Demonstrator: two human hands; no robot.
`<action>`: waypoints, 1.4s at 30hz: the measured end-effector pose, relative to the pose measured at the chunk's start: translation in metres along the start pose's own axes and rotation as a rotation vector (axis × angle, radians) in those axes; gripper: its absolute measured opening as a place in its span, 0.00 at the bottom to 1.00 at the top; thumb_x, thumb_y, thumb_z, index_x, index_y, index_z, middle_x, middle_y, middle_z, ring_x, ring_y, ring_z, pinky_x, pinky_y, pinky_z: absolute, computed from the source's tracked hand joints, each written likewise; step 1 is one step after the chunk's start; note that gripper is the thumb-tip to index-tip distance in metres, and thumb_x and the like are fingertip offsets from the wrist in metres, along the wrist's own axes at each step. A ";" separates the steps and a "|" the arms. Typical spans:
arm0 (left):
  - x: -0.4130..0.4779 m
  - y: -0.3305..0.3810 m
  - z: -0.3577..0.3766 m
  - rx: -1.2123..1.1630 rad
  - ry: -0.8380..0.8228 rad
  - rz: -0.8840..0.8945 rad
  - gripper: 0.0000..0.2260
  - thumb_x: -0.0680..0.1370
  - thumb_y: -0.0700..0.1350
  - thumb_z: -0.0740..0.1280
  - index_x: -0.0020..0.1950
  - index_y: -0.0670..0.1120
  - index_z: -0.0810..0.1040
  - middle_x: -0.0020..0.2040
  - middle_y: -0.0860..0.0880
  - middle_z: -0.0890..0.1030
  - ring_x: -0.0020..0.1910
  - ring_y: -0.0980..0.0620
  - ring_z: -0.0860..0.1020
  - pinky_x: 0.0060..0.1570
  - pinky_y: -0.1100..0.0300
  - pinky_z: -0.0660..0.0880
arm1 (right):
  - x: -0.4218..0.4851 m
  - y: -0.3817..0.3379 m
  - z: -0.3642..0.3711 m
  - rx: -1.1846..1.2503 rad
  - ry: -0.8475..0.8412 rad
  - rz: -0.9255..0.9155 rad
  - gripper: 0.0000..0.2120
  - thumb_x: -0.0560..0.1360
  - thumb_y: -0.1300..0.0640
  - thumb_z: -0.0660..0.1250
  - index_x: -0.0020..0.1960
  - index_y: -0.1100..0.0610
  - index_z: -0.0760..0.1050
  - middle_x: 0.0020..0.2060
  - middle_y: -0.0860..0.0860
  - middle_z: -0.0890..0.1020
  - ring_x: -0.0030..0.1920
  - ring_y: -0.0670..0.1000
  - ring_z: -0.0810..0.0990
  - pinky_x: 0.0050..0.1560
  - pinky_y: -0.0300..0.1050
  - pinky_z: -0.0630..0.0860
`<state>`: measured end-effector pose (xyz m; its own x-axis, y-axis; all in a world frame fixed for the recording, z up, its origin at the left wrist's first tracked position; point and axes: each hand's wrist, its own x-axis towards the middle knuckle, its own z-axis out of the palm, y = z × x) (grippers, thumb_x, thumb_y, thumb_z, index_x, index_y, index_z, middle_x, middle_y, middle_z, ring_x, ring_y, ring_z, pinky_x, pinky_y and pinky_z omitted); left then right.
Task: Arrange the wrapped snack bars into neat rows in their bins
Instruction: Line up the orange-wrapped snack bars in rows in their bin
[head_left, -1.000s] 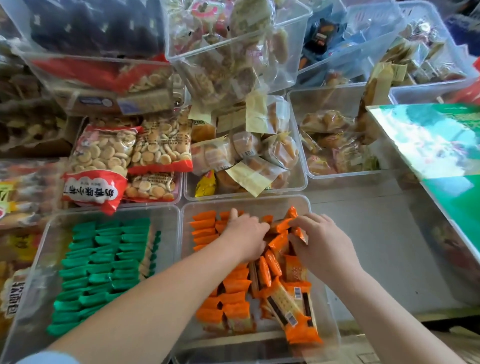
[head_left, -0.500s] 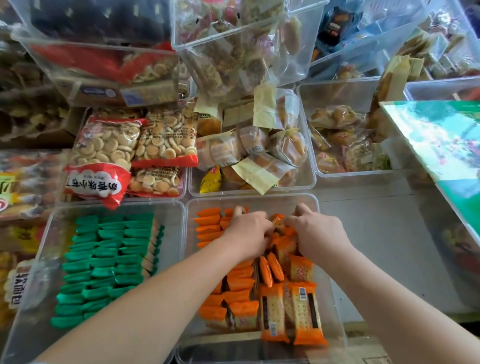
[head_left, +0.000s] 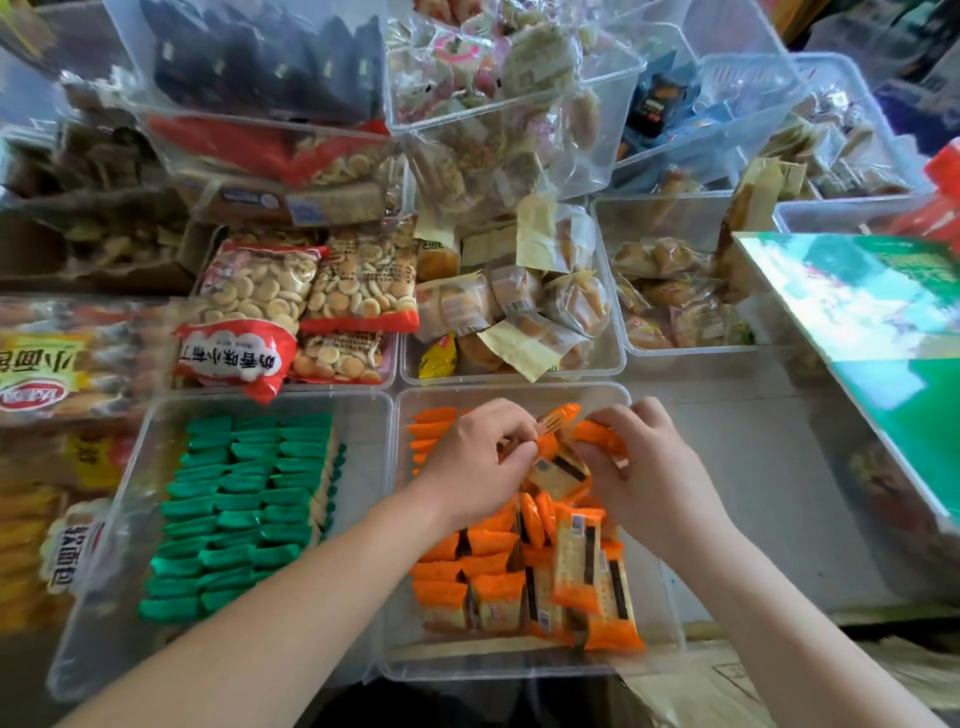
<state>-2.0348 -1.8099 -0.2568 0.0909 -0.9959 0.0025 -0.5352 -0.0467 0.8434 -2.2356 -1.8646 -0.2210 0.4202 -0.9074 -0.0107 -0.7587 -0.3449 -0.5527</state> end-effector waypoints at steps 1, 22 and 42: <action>-0.008 0.002 -0.010 0.014 0.030 -0.003 0.05 0.77 0.39 0.70 0.43 0.48 0.81 0.50 0.56 0.82 0.53 0.58 0.80 0.55 0.54 0.77 | -0.003 -0.007 0.001 0.113 0.029 0.007 0.11 0.78 0.47 0.72 0.59 0.47 0.80 0.51 0.42 0.73 0.46 0.50 0.80 0.45 0.46 0.79; -0.077 -0.002 -0.031 0.568 -0.121 -0.140 0.08 0.83 0.52 0.63 0.58 0.51 0.79 0.59 0.56 0.76 0.60 0.53 0.73 0.57 0.55 0.75 | -0.028 0.005 0.027 0.013 -0.367 0.065 0.12 0.79 0.56 0.70 0.60 0.44 0.83 0.55 0.41 0.84 0.57 0.47 0.82 0.57 0.46 0.81; -0.036 -0.048 -0.019 0.703 -0.346 -0.033 0.27 0.75 0.58 0.74 0.73 0.56 0.75 0.57 0.56 0.73 0.70 0.51 0.67 0.81 0.48 0.37 | 0.004 0.012 0.061 0.010 -0.720 0.081 0.31 0.77 0.48 0.72 0.77 0.43 0.66 0.71 0.47 0.76 0.67 0.52 0.77 0.63 0.48 0.78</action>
<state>-1.9966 -1.7704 -0.2870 -0.0889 -0.9553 -0.2820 -0.9535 -0.0002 0.3013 -2.2123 -1.8574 -0.2785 0.5890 -0.5451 -0.5966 -0.7983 -0.2778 -0.5343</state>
